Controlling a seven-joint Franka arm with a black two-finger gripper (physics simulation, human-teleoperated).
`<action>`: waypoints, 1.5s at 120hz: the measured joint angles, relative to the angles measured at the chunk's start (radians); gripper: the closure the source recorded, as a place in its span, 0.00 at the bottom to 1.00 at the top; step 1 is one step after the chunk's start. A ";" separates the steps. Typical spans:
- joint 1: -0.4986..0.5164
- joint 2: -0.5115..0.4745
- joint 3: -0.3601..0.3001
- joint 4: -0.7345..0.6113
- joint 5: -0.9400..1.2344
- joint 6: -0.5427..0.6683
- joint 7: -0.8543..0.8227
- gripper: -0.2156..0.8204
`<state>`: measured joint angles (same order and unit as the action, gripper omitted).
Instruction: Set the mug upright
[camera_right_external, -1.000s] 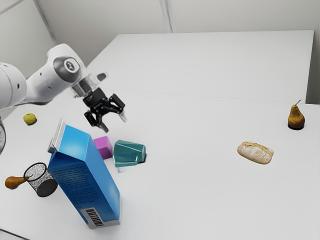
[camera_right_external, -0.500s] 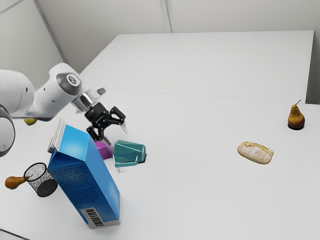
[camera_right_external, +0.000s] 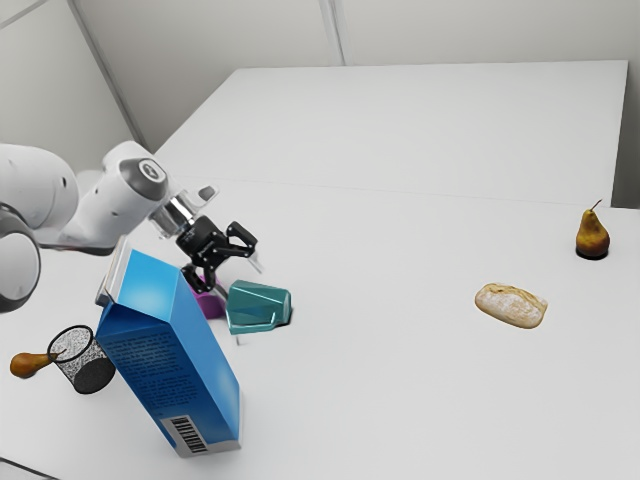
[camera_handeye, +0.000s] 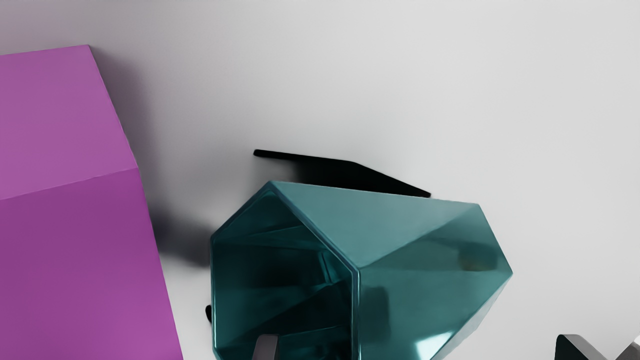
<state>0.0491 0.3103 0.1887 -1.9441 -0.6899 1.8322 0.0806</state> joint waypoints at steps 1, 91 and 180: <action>0.000 0.001 0.000 0.000 -0.001 0.001 0.000 0.21; -0.008 0.040 -0.009 0.025 -0.066 0.046 0.008 0.65; -0.057 -0.005 -0.049 0.041 -0.040 0.097 -0.026 0.95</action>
<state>-0.0076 0.3053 0.1396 -1.9031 -0.7301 1.9289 0.0551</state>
